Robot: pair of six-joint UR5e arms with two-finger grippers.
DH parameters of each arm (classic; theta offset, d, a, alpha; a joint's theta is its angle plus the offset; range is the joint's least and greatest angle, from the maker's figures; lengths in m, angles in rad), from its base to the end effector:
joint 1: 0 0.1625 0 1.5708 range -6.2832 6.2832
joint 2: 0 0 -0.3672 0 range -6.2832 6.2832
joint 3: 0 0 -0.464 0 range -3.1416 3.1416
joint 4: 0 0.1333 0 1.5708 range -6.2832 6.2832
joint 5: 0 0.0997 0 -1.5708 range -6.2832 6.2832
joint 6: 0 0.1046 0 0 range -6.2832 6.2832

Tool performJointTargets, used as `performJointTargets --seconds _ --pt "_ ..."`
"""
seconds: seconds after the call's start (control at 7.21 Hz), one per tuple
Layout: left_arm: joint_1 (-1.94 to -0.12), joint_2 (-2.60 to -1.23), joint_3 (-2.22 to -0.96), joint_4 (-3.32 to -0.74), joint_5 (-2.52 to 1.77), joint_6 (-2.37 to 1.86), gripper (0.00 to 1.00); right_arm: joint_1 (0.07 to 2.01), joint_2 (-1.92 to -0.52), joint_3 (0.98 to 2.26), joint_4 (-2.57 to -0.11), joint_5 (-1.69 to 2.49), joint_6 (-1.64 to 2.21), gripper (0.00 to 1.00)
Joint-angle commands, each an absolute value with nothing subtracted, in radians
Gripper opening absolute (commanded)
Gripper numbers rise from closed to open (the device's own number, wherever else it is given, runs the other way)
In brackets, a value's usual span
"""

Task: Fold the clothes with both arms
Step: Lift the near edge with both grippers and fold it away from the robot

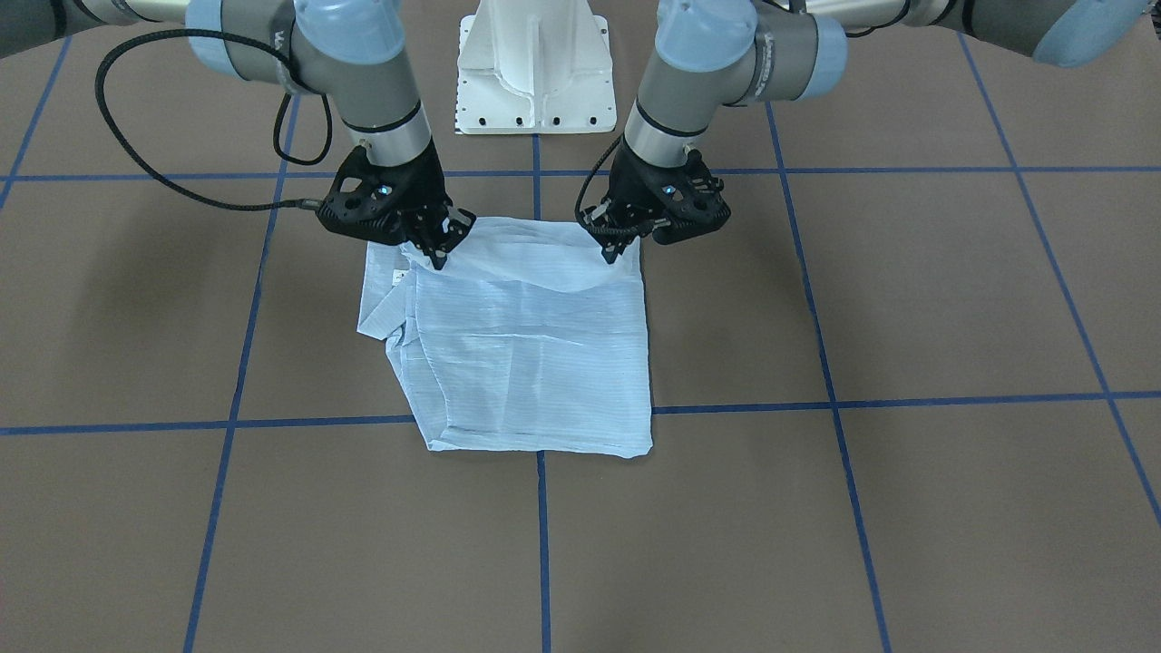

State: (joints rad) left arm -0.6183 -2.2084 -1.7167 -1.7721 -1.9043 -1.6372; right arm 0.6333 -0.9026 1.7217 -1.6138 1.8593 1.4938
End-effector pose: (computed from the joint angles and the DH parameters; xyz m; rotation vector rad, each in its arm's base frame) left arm 0.5006 -0.4777 0.1017 -0.0289 1.0307 -0.4596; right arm -0.4915 -0.4893 0.1135 0.0113 -0.8235 0.4129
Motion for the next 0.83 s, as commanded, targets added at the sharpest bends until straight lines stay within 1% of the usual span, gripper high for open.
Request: performJointTargets --seconds 0.0,0.14,0.28,0.55,0.69 --pt "-0.679 -2.267 -1.587 -1.849 -1.907 -1.602 0.00 0.696 -0.802 1.504 -1.513 1.897 1.440 0.00" --pt "-0.683 -2.281 -1.521 -1.903 -1.905 -1.601 0.00 0.701 -0.801 1.440 -1.431 1.899 1.440 0.00" --pt "-0.683 -2.281 -1.479 -1.957 -1.905 -1.601 0.00 0.703 -0.786 1.398 -1.404 1.901 1.437 0.00" --pt "-0.683 -2.281 -1.456 -1.971 -1.904 -1.601 0.00 0.704 -0.741 1.320 -1.363 1.904 1.433 0.00" --pt "-0.683 -2.283 -1.456 -1.973 -1.905 -1.601 0.00 0.704 -0.741 1.299 -1.345 1.904 1.433 0.00"
